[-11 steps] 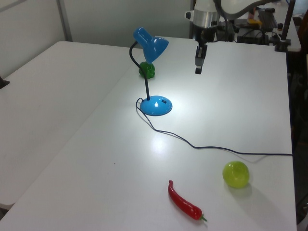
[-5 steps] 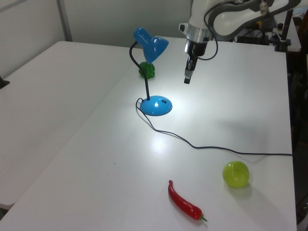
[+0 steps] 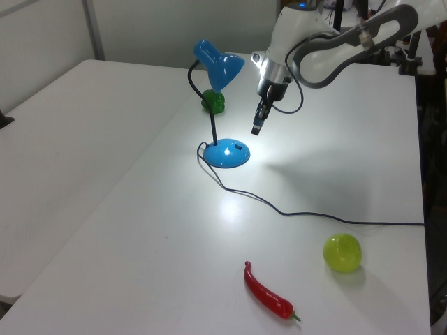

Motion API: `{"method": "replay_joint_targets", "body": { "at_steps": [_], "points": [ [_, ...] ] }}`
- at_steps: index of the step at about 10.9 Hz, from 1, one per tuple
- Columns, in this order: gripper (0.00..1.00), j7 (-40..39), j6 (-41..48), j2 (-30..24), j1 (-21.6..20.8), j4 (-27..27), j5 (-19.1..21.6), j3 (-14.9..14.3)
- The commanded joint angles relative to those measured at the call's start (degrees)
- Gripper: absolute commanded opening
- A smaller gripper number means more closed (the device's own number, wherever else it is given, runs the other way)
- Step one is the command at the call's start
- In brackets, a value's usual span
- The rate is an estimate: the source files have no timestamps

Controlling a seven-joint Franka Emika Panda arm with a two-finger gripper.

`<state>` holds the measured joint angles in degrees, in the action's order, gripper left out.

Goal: Turn off lamp
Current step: 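Lower the gripper onto the switch on the lamp base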

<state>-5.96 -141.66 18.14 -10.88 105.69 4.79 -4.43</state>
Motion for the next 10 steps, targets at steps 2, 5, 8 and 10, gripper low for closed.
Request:
{"method": "replay_joint_targets", "body": {
  "at_steps": [2,5,8,10],
  "points": [
    [0.0,-0.1,-8.61,2.95,-0.72,0.48,0.4,-0.31],
    [0.0,-0.01,-13.02,5.06,-0.63,0.48,0.31,-0.31],
    [0.0,-0.01,-16.79,6.81,-0.63,0.39,0.31,-0.31],
    [0.0,-0.1,-17.25,7.17,-0.55,0.3,0.31,-0.31]
  ]
}}
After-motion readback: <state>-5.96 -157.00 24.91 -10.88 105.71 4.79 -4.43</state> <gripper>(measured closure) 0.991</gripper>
